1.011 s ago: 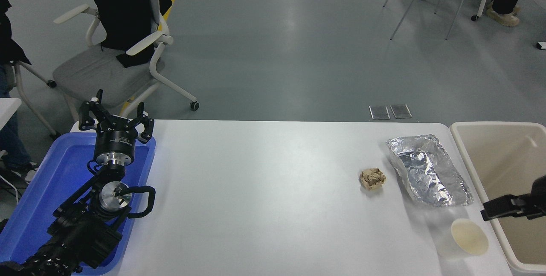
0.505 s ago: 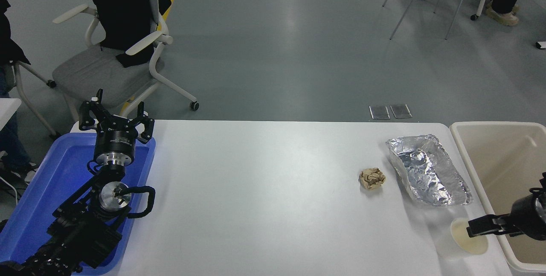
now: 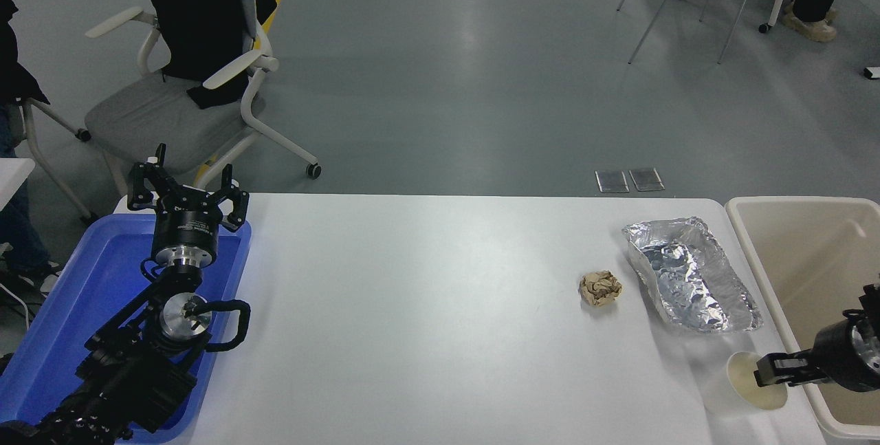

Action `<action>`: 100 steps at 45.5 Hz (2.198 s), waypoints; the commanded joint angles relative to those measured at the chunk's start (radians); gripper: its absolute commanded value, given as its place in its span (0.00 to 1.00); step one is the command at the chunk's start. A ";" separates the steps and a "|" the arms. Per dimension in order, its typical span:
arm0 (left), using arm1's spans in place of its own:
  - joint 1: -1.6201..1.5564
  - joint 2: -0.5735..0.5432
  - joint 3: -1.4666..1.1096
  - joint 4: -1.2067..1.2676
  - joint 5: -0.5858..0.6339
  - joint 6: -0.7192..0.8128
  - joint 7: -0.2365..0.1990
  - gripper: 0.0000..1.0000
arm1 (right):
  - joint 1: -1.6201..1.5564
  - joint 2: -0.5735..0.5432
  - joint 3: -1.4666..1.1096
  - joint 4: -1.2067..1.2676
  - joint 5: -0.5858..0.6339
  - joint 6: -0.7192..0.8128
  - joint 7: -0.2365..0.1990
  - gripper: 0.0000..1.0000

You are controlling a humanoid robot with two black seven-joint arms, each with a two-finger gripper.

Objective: Pick up paper cup place in dustbin

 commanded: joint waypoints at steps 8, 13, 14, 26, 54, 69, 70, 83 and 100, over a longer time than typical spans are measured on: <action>0.000 0.000 0.000 0.000 0.000 0.000 0.000 0.99 | 0.060 -0.076 -0.009 0.069 0.000 0.002 0.001 0.00; 0.000 0.000 0.000 0.000 0.000 0.000 0.000 0.99 | 0.175 -0.125 -0.069 0.142 -0.001 0.020 0.001 0.00; 0.000 0.000 0.000 0.000 0.000 0.000 0.000 0.99 | 0.211 -0.130 -0.095 0.160 -0.001 0.026 0.001 0.00; 0.000 0.000 0.000 0.000 0.000 0.000 0.000 0.99 | 0.824 -0.121 -0.535 0.367 0.017 0.129 0.001 0.00; 0.003 0.002 -0.003 0.000 0.002 0.000 0.000 0.99 | 1.341 0.059 -0.736 0.392 0.091 0.411 0.001 0.00; 0.003 0.002 -0.002 0.000 0.002 0.000 0.000 0.99 | 1.358 0.048 -0.784 0.373 0.066 0.407 -0.008 0.00; 0.002 0.002 -0.002 0.000 0.002 0.000 0.000 0.99 | 1.355 0.045 -0.793 0.367 0.056 0.402 -0.008 0.00; 0.000 0.002 -0.002 0.000 0.000 0.000 0.000 0.99 | 1.077 -0.156 -0.744 0.015 -0.141 0.267 -0.001 0.00; 0.000 0.002 -0.002 0.000 0.000 0.000 -0.002 0.99 | 0.127 -0.184 -0.054 -0.423 -0.141 -0.011 -0.004 0.00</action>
